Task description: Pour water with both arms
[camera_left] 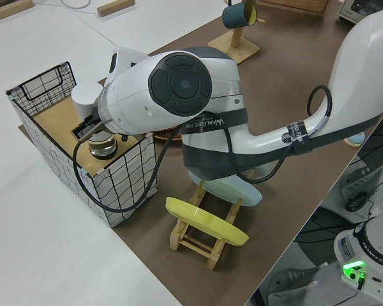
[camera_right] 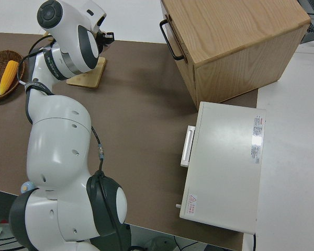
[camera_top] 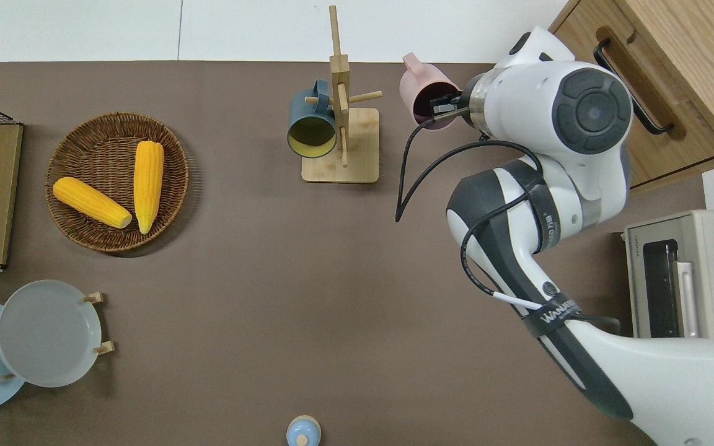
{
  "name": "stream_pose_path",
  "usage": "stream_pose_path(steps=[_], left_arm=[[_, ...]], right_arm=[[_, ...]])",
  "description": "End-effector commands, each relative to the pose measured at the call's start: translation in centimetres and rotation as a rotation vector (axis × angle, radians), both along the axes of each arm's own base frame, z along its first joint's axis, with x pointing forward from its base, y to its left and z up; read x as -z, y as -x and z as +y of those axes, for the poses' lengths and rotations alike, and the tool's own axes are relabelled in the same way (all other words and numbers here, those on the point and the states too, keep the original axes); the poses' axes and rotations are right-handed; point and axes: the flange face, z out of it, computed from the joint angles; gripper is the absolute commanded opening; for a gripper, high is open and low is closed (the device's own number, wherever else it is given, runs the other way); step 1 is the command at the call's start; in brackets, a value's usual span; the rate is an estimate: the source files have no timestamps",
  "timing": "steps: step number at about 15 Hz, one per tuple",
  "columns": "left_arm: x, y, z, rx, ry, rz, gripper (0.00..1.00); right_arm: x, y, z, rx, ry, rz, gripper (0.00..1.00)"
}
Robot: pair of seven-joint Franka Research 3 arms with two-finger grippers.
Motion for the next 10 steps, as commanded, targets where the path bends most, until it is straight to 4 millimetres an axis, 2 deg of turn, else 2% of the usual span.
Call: stream_pose_path(steps=[1,4,7,10], left_arm=[[0.6,-0.8,-0.3,-0.008,-0.007,-0.018,0.0],[0.1,-0.9,-0.2,-0.012,-0.011,-0.024,0.0],[-2.2,-1.4,-0.1,-0.018,-0.023,-0.048,0.0],[-4.0,-1.5,-0.2,-0.042,-0.032,-0.031,0.0]], right_arm=[[-1.6,0.5,-2.9,0.008,-0.004,0.042,0.0],[-1.5,0.9,-3.7,0.024,0.017,0.097,0.0],[-1.5,1.7,-5.5,0.054,0.049,0.188,0.0],[-1.0,3.4,-5.4,0.06,0.087,0.315,0.0]])
